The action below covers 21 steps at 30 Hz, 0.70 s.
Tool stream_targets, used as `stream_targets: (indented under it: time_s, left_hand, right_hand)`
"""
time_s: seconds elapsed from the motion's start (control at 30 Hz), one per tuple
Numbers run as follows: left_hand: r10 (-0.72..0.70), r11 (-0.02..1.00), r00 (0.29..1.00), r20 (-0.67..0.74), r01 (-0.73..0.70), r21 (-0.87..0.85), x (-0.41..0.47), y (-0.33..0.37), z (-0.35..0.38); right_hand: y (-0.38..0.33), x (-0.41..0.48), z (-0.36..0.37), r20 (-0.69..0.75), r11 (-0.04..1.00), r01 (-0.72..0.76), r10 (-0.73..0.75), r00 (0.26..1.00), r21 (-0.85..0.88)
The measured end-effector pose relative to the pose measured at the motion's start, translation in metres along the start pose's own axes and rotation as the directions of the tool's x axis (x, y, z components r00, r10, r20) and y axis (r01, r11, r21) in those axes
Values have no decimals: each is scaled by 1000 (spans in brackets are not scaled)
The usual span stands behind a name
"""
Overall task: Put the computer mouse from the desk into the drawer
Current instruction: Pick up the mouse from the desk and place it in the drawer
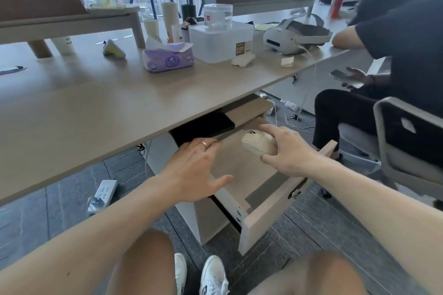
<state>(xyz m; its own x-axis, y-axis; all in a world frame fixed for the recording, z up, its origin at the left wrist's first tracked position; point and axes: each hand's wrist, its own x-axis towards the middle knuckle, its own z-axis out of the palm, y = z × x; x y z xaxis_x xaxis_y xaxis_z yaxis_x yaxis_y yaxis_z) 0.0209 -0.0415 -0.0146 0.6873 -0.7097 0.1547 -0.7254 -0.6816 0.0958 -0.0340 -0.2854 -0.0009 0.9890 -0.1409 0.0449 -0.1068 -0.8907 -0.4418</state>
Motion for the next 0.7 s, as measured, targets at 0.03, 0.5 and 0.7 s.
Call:
stream_targets:
  time_s: [0.03,0.5,0.7]
  left_hand:
    - [-7,1000,1000,4,7,7,-1,-5,2]
    - [48,998,994,-102,-45,36,-4,-26,7]
    - [26,1000,993,-118,-25,9,-3,-27,9]
  right_hand:
    - [-2,3,4,25,1000,-14,14,1000,-2]
    - [-9,48,60,328,957,-157,235,915,-246]
    - [-1,53,77,371,932,-216,318,873,-290]
